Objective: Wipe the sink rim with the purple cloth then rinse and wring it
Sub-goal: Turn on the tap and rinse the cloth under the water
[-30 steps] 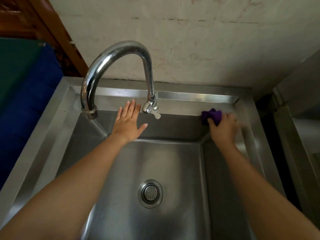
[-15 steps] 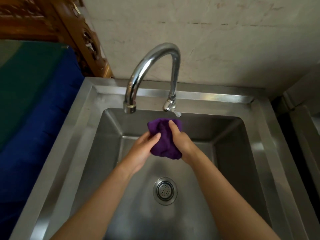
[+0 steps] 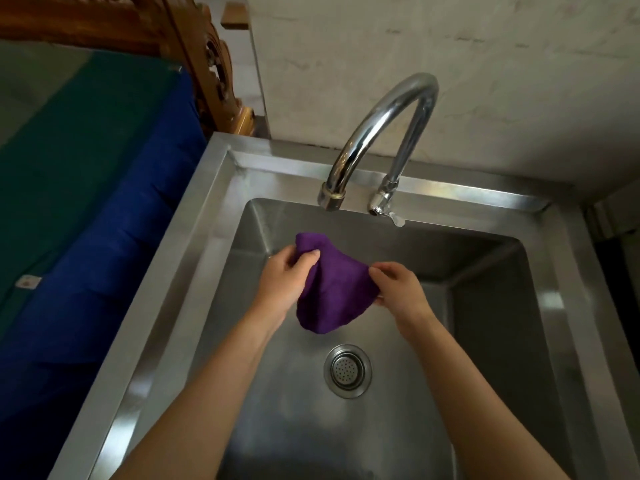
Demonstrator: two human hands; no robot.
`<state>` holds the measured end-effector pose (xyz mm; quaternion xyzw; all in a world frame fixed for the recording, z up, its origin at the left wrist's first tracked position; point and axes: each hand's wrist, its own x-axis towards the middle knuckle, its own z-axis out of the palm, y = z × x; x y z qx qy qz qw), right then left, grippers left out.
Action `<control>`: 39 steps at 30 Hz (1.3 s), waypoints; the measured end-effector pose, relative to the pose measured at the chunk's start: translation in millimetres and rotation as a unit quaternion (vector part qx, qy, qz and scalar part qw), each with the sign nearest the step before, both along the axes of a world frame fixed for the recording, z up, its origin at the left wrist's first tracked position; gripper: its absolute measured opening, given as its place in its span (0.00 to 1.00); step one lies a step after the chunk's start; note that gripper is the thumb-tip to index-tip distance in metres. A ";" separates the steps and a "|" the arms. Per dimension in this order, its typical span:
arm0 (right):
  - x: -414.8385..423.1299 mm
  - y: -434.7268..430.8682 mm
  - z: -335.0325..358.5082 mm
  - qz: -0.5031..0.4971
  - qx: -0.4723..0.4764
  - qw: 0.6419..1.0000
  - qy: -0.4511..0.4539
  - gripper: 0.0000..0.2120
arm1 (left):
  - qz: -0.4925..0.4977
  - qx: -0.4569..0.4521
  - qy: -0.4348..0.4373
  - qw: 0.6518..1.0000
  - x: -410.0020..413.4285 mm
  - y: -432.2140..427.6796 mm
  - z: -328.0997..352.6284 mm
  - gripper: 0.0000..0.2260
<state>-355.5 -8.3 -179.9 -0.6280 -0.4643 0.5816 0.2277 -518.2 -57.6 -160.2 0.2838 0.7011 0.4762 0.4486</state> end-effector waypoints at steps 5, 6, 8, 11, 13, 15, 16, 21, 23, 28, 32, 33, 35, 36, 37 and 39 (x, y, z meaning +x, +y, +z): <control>4.3 13.1 9.9 0.021 0.041 0.997 -0.060 0.10 | 0.038 -0.035 0.049 0.997 -4.2 -0.6 -3.7 0.08; 5.2 21.8 13.9 0.001 0.050 0.997 -0.063 0.14 | 0.061 -0.056 0.026 0.996 -6.6 0.3 -5.6 0.09; 5.6 42.8 25.2 -0.033 0.043 0.997 -0.052 0.19 | 0.108 -0.096 -0.095 0.985 -10.3 0.6 -8.4 0.10; 0.2 72.8 38.9 0.016 0.035 0.994 -0.106 0.22 | 0.153 -0.127 -0.309 0.930 -11.5 -4.5 -7.0 0.13; -6.6 84.7 44.4 0.055 0.035 0.988 -0.140 0.25 | 0.159 -0.120 -0.374 0.906 -11.7 -8.2 -6.5 0.15; -11.4 91.8 45.1 0.074 0.030 0.985 -0.156 0.26 | 0.164 -0.113 -0.405 0.892 -13.7 -11.2 -7.7 0.16; -13.2 94.0 44.9 0.080 0.023 0.984 -0.159 0.26 | 0.169 -0.112 -0.418 0.886 -15.4 -12.4 -8.1 0.17; -14.1 97.3 43.8 0.094 -0.011 0.985 -0.144 0.22 | 0.155 -0.093 -0.461 0.869 -21.5 -16.7 -7.0 0.16; -13.7 97.5 45.5 0.092 -0.014 0.986 -0.141 0.21 | 0.139 -0.076 -0.480 0.863 -21.9 -17.5 -5.6 0.16; -19.7 98.5 48.6 0.091 0.015 0.980 -0.179 0.19 | 0.117 -0.041 -0.494 0.861 -17.4 -12.4 -2.2 0.17; -23.6 99.1 49.5 0.080 0.018 0.977 -0.195 0.17 | 0.107 -0.032 -0.489 0.865 -14.3 -4.0 3.1 0.17; -24.3 99.3 50.2 0.077 0.018 0.977 -0.197 0.17 | 0.107 -0.033 -0.487 0.866 -13.7 -1.9 4.1 0.16; -26.1 100.0 51.3 0.076 0.020 0.976 -0.203 0.16 | 0.103 -0.035 -0.485 0.868 -12.5 2.3 6.6 0.16; -26.6 100.5 51.5 0.077 0.023 0.975 -0.209 0.16 | 0.101 -0.035 -0.484 0.868 -11.8 4.4 8.0 0.15; -27.0 101.1 51.2 0.077 0.026 0.973 -0.215 0.16 | 0.099 -0.033 -0.483 0.869 -11.1 6.5 9.0 0.15; -27.4 102.5 50.0 0.077 0.030 0.971 -0.223 0.15 | 0.100 -0.029 -0.481 0.871 -9.9 10.7 10.1 0.14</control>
